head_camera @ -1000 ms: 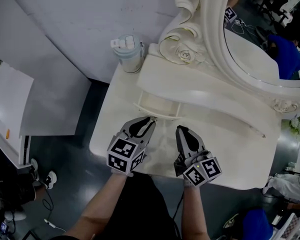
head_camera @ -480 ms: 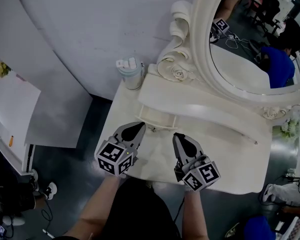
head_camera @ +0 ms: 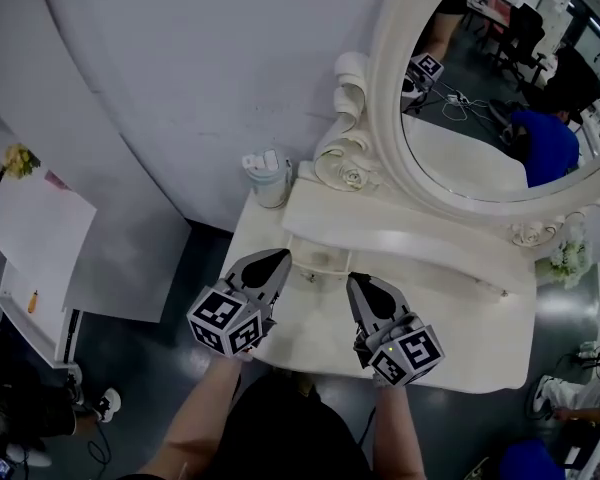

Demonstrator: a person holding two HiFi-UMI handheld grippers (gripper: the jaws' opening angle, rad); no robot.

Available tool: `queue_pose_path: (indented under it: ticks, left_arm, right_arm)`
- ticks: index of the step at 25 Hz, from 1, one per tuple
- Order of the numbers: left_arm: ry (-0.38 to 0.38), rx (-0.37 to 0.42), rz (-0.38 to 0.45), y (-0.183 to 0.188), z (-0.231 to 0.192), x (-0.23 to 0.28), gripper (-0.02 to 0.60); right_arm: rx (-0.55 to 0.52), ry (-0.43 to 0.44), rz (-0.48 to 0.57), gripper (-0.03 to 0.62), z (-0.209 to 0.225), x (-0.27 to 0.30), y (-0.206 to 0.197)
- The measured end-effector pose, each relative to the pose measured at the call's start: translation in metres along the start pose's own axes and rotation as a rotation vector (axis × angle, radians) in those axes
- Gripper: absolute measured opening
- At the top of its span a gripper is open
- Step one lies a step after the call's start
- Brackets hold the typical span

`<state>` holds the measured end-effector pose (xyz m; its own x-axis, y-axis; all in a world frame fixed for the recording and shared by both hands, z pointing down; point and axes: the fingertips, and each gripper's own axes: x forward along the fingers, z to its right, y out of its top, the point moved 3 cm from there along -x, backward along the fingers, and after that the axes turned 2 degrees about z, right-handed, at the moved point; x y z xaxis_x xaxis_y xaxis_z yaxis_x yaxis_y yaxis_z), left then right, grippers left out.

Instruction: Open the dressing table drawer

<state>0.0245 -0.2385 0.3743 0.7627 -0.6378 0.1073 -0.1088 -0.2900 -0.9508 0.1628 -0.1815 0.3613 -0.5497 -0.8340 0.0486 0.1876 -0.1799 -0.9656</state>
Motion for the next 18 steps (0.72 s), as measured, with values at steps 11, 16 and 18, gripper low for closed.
queue_pose_path:
  ticks: [11,16,18]
  left_arm:
    - [-0.040,-0.003,0.076,0.044,0.010,-0.010,0.000]
    - [-0.054,-0.003,0.103,0.061,0.015,-0.012,0.000]
    - [-0.058,-0.004,0.111,0.067,0.017,-0.013,0.000]
  right_arm:
    - [-0.063,-0.006,0.038,0.005,-0.016,0.003,0.039]
    - [-0.087,-0.006,0.061,0.005,-0.018,0.002,0.055]
    - [-0.094,-0.006,0.068,0.004,-0.020,0.001,0.060]
